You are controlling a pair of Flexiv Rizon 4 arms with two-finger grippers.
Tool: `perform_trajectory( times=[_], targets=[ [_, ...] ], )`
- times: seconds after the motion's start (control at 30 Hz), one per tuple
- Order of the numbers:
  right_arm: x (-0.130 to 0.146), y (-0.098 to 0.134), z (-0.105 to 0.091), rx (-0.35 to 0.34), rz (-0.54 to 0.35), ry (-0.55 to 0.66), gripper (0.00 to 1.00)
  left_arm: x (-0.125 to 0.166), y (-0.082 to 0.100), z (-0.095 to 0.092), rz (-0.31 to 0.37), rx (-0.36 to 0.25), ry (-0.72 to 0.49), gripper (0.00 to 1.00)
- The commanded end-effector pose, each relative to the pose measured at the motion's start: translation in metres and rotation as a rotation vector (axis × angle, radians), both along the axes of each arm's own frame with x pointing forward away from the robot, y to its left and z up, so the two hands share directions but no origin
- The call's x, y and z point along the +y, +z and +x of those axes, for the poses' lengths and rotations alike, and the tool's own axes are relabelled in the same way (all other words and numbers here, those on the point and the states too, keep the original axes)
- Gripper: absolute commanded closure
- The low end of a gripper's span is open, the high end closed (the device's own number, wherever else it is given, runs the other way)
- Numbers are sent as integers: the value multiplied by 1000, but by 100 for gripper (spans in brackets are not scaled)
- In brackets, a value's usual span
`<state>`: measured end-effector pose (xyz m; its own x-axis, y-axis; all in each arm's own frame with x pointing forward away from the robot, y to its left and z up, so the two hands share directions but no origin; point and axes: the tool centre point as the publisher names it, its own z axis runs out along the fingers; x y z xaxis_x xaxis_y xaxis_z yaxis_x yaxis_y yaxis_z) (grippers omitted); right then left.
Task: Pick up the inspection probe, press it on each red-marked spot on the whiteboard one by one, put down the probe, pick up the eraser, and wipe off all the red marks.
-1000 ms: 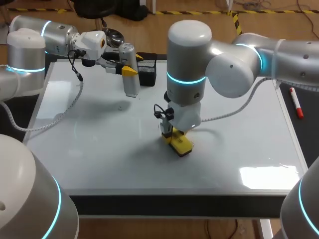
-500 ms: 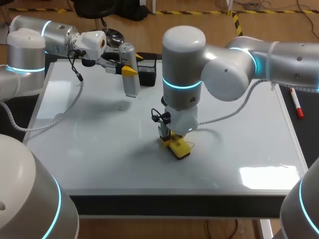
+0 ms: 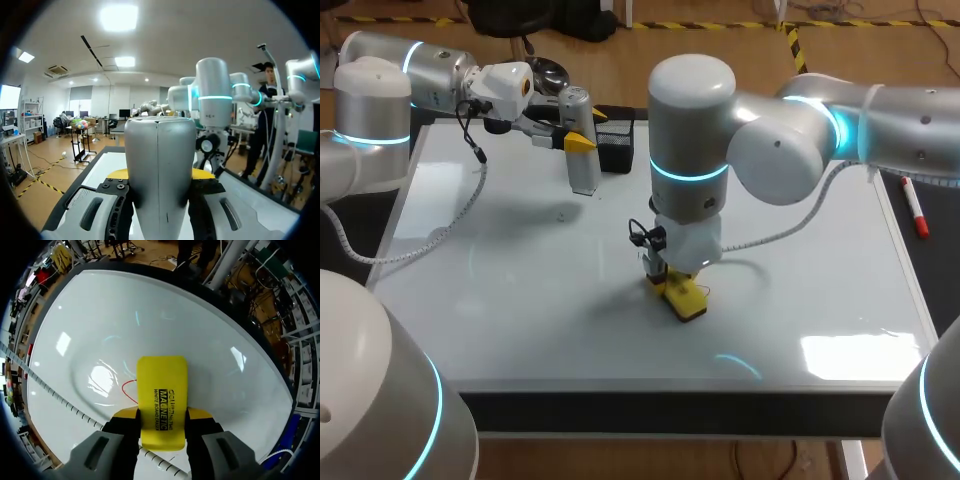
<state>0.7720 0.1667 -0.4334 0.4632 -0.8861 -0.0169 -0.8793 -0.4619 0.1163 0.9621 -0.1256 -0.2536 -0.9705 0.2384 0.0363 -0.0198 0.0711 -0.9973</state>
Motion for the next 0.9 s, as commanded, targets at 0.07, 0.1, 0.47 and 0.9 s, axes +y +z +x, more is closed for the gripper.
perform_trajectory(
  times=[0.07,0.1,0.47,0.9],
  targets=[
    [-14,-12,-4,-6,5,-4,100,0,1,0,1,-1,1,100],
    [-16,-12,-4,-6,4,-7,100,0,1,0,1,-1,1,100],
    [-32,-17,-7,-2,-11,-31,100,0,1,0,1,-1,1,100],
    [-47,-21,-13,8,-25,-47,100,0,1,0,1,-1,1,100]
  ],
)
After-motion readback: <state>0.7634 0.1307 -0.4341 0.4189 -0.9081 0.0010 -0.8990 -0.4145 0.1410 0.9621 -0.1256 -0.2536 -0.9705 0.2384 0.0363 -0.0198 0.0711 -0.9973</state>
